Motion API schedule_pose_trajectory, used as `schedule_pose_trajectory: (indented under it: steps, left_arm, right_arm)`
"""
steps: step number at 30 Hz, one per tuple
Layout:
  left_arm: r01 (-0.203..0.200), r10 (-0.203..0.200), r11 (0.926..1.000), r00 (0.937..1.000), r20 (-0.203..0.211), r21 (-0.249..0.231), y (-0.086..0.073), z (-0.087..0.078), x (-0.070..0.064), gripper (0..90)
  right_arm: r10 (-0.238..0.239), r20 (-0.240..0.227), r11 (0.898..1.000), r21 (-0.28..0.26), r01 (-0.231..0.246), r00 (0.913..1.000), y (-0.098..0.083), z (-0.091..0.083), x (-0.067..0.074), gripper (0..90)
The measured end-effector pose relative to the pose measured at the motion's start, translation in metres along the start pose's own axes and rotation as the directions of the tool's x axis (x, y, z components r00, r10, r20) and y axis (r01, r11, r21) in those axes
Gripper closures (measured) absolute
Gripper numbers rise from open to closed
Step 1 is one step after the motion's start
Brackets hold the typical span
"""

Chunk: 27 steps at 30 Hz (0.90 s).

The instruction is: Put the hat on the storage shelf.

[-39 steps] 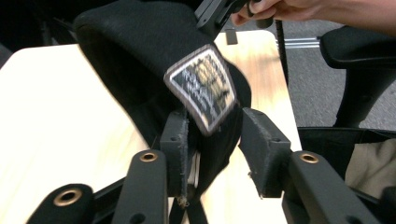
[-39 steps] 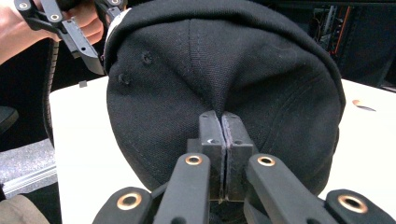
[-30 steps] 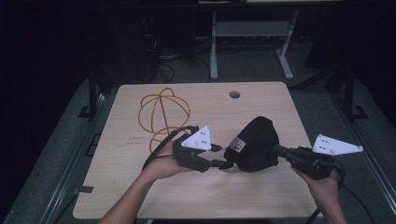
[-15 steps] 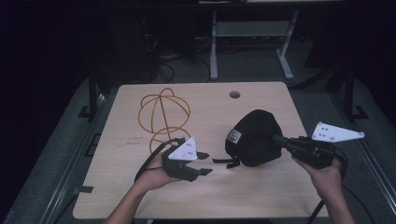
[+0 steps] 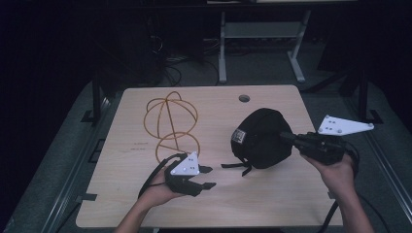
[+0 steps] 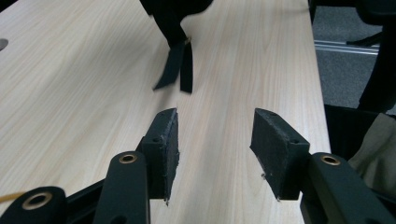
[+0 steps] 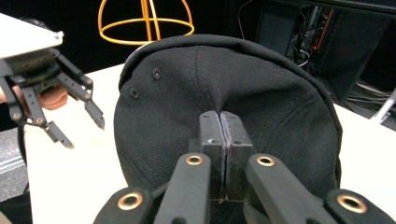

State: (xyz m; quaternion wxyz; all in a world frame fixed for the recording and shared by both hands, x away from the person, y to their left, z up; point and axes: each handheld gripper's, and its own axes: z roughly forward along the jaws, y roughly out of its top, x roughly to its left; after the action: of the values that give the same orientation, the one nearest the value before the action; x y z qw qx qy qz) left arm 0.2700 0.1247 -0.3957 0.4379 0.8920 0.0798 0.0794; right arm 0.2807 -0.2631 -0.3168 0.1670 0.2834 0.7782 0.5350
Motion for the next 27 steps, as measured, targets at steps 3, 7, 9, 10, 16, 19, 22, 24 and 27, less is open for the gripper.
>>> schedule_pose_trajectory:
  steps: [3, 7, 9, 10, 16, 19, 22, 24, 27]
  left_arm:
    - [0.010, -0.010, 0.9999, 0.9999, -0.011, -0.008, -0.005, 0.001, -0.001, 50.8]
    - [0.023, -0.023, 0.9997, 0.9993, -0.030, 0.001, -0.013, 0.004, -0.001, 50.2]
    - [0.024, -0.024, 0.9997, 0.9992, -0.033, 0.000, -0.014, 0.006, -0.001, 49.5]
    - [0.028, -0.028, 0.9996, 0.9990, -0.036, 0.002, -0.015, 0.006, -0.002, 49.5]
    - [0.020, -0.020, 0.9998, 0.9989, -0.042, -0.002, -0.018, 0.011, -0.005, 48.7]
    - [0.015, -0.015, 0.9999, 0.9989, -0.044, 0.002, -0.018, 0.012, -0.006, 48.1]
    - [0.021, -0.021, 0.9998, 0.9990, -0.040, -0.001, -0.018, 0.012, -0.007, 47.6]
    - [0.021, -0.021, 0.9998, 0.9989, -0.041, -0.001, -0.019, 0.013, -0.007, 47.1]
    - [0.020, -0.020, 0.9998, 0.9988, -0.044, 0.002, -0.019, 0.014, -0.007, 46.4]
  right_arm:
    - [-0.008, 0.000, 1.000, -0.005, 0.008, 1.0000, 0.012, 0.004, 0.000, 89.2]
    - [-0.010, -0.005, 1.000, -0.011, 0.010, 0.9999, 0.025, 0.006, 0.000, 89.2]
    - [-0.019, -0.012, 1.000, -0.012, 0.019, 0.9997, 0.032, 0.007, 0.000, 89.2]
    - [-0.019, -0.012, 1.000, -0.012, 0.019, 0.9997, 0.032, 0.007, 0.000, 89.2]
    - [-0.041, -0.025, 0.999, -0.017, 0.041, 0.9988, 0.056, 0.010, 0.002, 89.2]
    - [-0.047, -0.030, 0.999, -0.023, 0.046, 0.9985, 0.067, 0.011, 0.003, 89.2]
    - [-0.056, -0.033, 0.998, -0.025, 0.055, 0.9979, 0.077, 0.013, 0.003, 89.2]
    - [-0.061, -0.043, 0.998, -0.033, 0.059, 0.9972, 0.086, 0.017, 0.004, 89.2]
    - [-0.063, -0.054, 0.998, -0.033, 0.061, 0.9966, 0.094, 0.022, 0.005, 89.2]
